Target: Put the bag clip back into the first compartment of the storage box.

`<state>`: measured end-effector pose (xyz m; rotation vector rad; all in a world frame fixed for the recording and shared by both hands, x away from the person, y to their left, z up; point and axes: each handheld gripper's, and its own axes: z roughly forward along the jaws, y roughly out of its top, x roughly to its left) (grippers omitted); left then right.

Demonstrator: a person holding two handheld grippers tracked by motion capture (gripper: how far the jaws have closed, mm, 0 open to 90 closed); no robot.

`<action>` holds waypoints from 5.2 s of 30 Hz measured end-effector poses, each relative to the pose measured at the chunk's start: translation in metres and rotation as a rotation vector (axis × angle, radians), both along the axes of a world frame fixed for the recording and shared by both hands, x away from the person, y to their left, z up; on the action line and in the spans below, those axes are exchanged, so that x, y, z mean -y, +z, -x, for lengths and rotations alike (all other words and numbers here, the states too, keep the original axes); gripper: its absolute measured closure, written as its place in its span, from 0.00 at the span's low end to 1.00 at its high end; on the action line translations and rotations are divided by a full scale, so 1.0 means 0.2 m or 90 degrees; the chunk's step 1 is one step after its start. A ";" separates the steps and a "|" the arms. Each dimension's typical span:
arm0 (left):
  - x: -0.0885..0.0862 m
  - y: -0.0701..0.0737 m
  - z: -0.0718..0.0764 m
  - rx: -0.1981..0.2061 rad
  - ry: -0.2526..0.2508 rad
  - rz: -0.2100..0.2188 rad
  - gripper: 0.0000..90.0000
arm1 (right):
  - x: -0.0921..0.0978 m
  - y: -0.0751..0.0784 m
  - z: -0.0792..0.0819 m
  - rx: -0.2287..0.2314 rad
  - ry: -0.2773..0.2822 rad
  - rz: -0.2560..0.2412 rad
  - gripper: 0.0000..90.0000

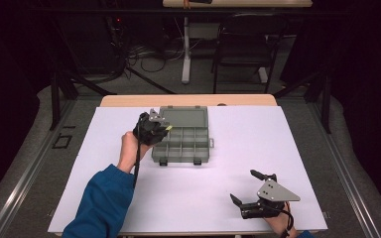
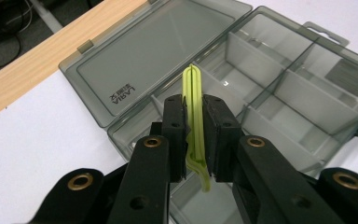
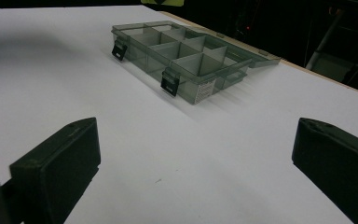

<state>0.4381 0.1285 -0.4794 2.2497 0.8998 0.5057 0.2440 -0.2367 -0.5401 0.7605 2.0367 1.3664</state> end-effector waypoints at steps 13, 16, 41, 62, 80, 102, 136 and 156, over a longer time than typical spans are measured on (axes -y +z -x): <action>0.00 -0.05 -0.05 -0.012 0.042 -0.011 0.89 | 0.00 0.00 0.00 -0.002 0.002 0.002 0.01; 0.00 -0.06 -0.06 -0.016 0.055 -0.012 0.89 | 0.00 0.00 0.00 -0.007 0.001 0.000 0.01; 0.00 -0.14 -0.11 -0.030 0.106 -0.014 0.89 | 0.01 0.00 -0.01 -0.010 -0.009 -0.002 0.01; 0.01 -0.18 -0.13 -0.036 0.109 -0.021 0.89 | 0.00 -0.01 -0.01 -0.014 -0.012 -0.003 0.01; 0.02 -0.20 -0.14 -0.040 0.116 -0.025 0.89 | 0.00 -0.01 -0.01 -0.018 -0.011 -0.003 0.01; -0.01 -0.15 -0.10 -0.013 0.123 0.005 0.28 | 0.00 -0.01 -0.01 -0.017 -0.008 -0.002 0.02; -0.18 0.09 0.50 0.101 0.040 0.054 0.12 | 0.00 0.00 0.00 -0.014 -0.010 0.000 0.02; -0.28 0.02 0.80 0.139 0.030 0.068 0.12 | 0.00 0.00 0.00 -0.014 -0.011 0.001 0.02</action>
